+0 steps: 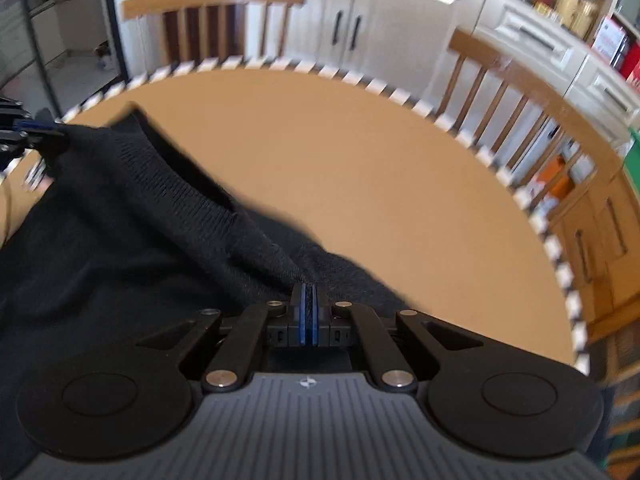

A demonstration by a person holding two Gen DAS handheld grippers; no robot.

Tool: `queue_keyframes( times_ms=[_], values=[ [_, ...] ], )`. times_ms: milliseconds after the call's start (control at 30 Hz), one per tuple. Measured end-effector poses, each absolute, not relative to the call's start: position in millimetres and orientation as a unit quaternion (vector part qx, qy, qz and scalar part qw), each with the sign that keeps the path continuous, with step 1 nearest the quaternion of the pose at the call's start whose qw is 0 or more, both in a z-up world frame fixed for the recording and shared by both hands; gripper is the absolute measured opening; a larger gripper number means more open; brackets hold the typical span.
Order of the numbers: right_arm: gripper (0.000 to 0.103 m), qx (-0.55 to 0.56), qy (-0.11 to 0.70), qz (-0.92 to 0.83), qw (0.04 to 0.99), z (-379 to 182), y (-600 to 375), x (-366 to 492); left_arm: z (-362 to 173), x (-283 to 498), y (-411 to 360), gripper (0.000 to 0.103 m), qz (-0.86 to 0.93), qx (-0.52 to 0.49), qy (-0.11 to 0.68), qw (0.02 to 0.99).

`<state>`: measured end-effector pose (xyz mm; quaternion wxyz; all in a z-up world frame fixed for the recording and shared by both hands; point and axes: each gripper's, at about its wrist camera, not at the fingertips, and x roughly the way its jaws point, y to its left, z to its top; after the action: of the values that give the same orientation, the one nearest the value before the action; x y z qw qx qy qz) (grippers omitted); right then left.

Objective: Fold clothes

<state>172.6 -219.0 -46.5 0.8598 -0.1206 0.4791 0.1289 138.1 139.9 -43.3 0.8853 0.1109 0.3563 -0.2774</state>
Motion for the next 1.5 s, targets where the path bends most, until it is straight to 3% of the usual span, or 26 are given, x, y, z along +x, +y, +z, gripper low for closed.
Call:
queue_keyframes(
  times_ms=[133,233,300,367,467,633,767,833,900,967,1133,1333,1367,1400,1433,1467,1500],
  values=[
    [0.004,-0.133,0.51,0.12,0.841,-86,-209,133,-80,119,142,0.011,-0.267,0.1,0.415,0.864],
    [0.009,-0.128,0.498,0.111,0.85,-84,-209,126,-74,115,147,0.025,-0.275,0.11,0.408,0.864],
    [0.015,-0.123,0.488,0.116,0.857,-73,-214,123,-62,115,151,0.044,-0.294,0.119,0.39,0.865],
    [0.024,-0.142,0.469,0.129,0.862,-62,-217,120,-49,116,157,0.049,-0.314,0.131,0.369,0.865],
    [0.025,-0.181,0.444,0.166,0.862,-57,-215,126,-35,126,157,0.059,-0.351,0.13,0.356,0.856],
    [0.025,-0.237,0.429,0.246,0.836,-60,-202,139,-49,163,134,0.061,-0.415,0.103,0.377,0.822],
    [0.024,-0.303,0.421,0.299,0.801,-59,-188,131,-69,182,115,0.058,-0.434,0.127,0.399,0.798],
    [0.014,-0.327,0.431,0.321,0.777,-61,-182,129,-76,190,109,0.049,-0.443,0.134,0.407,0.787],
    [0.011,-0.345,0.445,0.341,0.753,-63,-178,129,-75,194,111,0.022,-0.451,0.13,0.412,0.781],
    [0.005,-0.337,0.454,0.35,0.747,-60,-178,136,-75,200,109,0.012,-0.455,0.125,0.42,0.776],
    [0.002,-0.307,0.445,0.35,0.766,-31,-184,165,-60,216,110,0.007,-0.458,0.116,0.411,0.779],
    [0.003,-0.229,0.417,0.241,0.846,10,-205,262,-35,283,108,0.008,-0.379,0.135,0.357,0.843],
    [0.004,-0.215,0.419,0.216,0.855,5,-208,277,-40,295,105,0.011,-0.358,0.145,0.353,0.852],
    [0.014,-0.201,0.421,0.191,0.863,0,-211,292,-48,305,100,0.019,-0.335,0.159,0.352,0.859],
    [0.04,-0.194,0.423,0.172,0.868,-5,-213,302,-55,316,95,0.019,-0.313,0.172,0.351,0.865],
    [0.053,-0.194,0.425,0.16,0.87,-12,-215,307,-62,324,93,0.021,-0.291,0.177,0.353,0.872],
    [0.057,-0.194,0.426,0.149,0.871,-19,-216,311,-67,331,94,0.022,-0.269,0.176,0.356,0.878]
  ],
)
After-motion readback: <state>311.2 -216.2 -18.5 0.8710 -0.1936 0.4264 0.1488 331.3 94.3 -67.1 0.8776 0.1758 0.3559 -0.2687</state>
